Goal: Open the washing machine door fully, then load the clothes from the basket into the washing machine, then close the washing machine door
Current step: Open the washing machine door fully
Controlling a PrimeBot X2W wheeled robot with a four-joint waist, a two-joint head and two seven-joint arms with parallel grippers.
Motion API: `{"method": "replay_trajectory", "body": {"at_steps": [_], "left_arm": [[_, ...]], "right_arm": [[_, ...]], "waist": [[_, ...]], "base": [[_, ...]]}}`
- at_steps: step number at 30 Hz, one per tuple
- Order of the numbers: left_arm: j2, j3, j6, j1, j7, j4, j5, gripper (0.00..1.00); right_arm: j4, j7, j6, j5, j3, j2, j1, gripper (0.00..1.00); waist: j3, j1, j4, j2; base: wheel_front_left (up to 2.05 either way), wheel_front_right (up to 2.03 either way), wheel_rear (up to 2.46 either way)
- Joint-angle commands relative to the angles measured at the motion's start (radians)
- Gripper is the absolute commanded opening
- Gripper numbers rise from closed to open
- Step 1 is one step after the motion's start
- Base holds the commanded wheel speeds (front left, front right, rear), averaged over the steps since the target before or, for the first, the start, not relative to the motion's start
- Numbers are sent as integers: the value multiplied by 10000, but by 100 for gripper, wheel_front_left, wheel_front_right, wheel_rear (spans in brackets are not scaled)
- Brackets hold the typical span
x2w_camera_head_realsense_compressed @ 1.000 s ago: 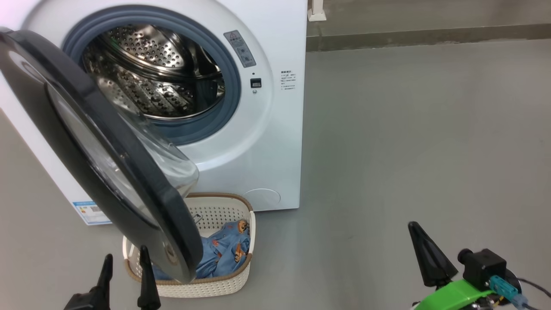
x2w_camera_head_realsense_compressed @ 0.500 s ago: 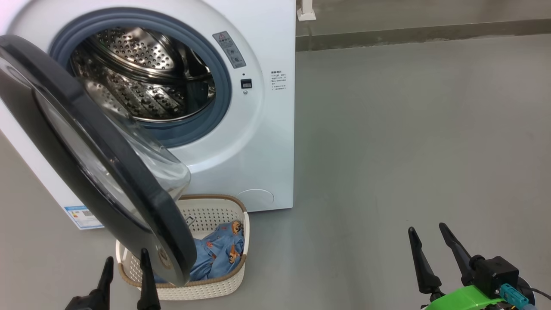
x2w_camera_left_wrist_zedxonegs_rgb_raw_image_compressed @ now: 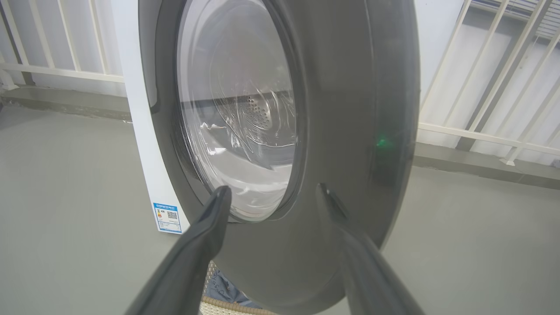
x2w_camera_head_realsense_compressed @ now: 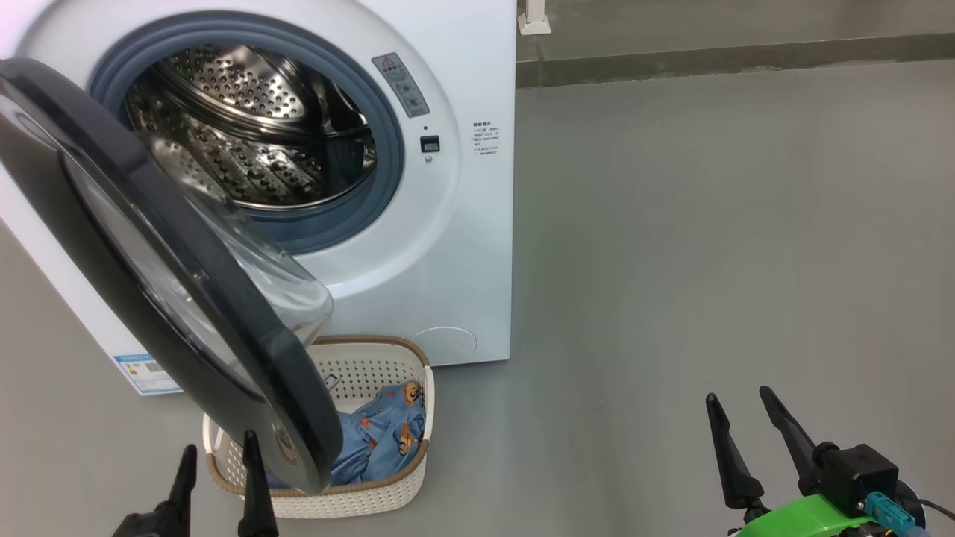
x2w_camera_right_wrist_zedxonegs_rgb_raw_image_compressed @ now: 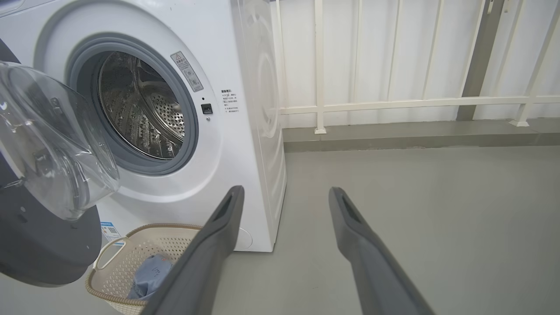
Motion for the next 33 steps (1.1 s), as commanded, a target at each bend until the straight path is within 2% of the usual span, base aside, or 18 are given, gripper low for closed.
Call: {"method": "replay_trajectory", "body": {"at_steps": [1, 33], "left_arm": [[98, 338, -58, -222, -67, -279, 92, 100], [98, 308, -43, -229, -67, -338, 120, 100]], "right_arm": [[-247, -120, 27, 32, 270, -14, -193, 100], [-259, -120, 27, 71, 298, -13, -220, 100]], "waist": [[-2, 0, 2, 0], [74, 0, 46, 0]], "base": [[0, 0, 0], [0, 0, 0]]}}
